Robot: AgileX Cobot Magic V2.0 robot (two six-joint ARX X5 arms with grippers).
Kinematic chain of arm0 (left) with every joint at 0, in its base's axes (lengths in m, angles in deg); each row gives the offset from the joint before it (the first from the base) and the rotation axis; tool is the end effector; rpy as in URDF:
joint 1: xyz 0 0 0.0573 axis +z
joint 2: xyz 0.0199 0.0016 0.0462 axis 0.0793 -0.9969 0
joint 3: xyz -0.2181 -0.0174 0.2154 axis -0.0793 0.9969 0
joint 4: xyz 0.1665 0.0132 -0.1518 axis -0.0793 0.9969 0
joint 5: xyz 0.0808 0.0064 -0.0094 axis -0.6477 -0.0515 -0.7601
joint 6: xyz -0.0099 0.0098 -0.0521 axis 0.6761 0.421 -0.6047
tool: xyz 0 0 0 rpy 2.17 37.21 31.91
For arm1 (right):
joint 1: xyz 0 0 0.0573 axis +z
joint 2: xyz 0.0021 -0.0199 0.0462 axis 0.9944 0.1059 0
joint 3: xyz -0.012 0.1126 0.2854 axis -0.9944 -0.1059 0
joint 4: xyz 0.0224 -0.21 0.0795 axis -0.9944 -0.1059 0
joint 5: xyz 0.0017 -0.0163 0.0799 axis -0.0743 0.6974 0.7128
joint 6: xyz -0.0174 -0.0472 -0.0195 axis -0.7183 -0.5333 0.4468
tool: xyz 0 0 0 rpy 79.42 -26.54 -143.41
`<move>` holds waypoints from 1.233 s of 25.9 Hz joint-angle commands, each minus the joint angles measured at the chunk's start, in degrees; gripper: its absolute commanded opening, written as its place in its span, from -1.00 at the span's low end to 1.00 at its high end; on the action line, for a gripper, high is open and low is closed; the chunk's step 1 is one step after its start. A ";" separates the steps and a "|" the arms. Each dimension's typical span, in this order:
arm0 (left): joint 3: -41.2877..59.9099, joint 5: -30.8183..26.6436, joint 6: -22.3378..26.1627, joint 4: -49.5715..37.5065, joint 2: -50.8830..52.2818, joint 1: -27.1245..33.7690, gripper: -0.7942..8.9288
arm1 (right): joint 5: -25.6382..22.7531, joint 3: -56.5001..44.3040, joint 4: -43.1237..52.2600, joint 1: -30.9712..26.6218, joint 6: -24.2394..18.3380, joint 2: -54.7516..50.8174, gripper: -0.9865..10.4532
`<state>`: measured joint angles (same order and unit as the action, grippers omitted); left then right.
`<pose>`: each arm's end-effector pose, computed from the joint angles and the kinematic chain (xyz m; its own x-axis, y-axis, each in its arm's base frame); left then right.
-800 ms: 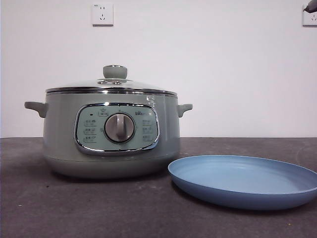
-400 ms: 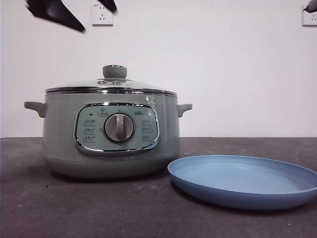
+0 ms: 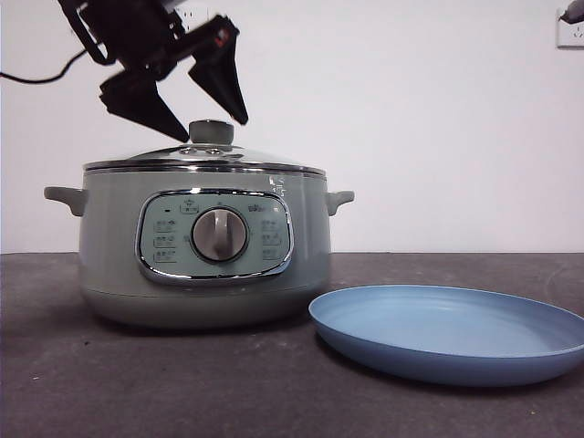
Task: Take the potato out from the steamer,put the potato on the plate,close the lid
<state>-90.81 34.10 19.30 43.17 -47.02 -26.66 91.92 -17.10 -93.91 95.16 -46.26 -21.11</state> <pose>0.3011 -0.1293 0.3549 0.6112 -0.4843 -0.6261 0.5638 0.8215 -0.0851 0.0742 0.0343 0.3594 0.3870 0.7525 -0.5330 -0.6500 0.6326 0.4212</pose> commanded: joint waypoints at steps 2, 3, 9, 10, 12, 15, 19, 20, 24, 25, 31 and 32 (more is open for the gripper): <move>-0.07 -2.16 0.79 -0.72 -0.22 -1.55 0.51 | -0.07 0.09 0.11 0.07 0.04 0.00 0.27; -0.07 -3.26 0.79 -0.76 -0.22 -1.88 0.48 | -0.13 0.09 0.11 0.07 0.04 0.00 0.27; -0.07 -4.07 0.61 0.96 -0.22 -2.34 -0.20 | -3.34 0.09 0.11 0.07 0.07 0.00 0.27; -0.07 -4.04 0.61 1.14 -0.22 -2.34 -0.31 | -3.34 0.09 0.11 0.07 0.04 0.00 0.27; -0.07 -3.98 0.61 1.18 -0.22 -2.34 -0.40 | -3.34 0.09 0.11 0.07 0.04 0.00 0.27; -0.07 -3.61 0.46 1.22 -0.22 -2.34 -0.51 | -3.34 0.09 0.11 0.07 0.07 0.00 0.27; -0.07 -3.48 0.42 1.33 -0.22 -2.34 -0.85 | -3.34 0.09 0.13 0.07 0.07 0.00 0.27; -0.07 -3.48 0.42 1.31 -0.22 -2.34 -0.85 | -3.34 0.09 0.13 0.07 0.09 0.00 0.27; -0.09 -3.56 0.39 0.94 0.66 -2.32 -0.85 | -3.34 0.09 0.13 0.07 0.20 0.00 0.27; -0.24 -3.54 0.37 0.83 1.22 -2.29 -0.85 | -3.34 0.09 0.24 0.07 0.74 0.00 0.27; -0.50 -3.63 0.09 0.63 6.21 -2.14 -0.85 | -3.34 0.09 4.24 0.09 4.11 0.02 0.27; -0.50 -3.65 0.00 0.72 7.19 -2.03 -0.85 | -3.34 0.09 5.11 0.09 4.66 0.07 0.27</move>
<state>-90.79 29.99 19.52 45.86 -40.57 -28.69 88.55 -17.12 -89.01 95.16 -42.69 -21.09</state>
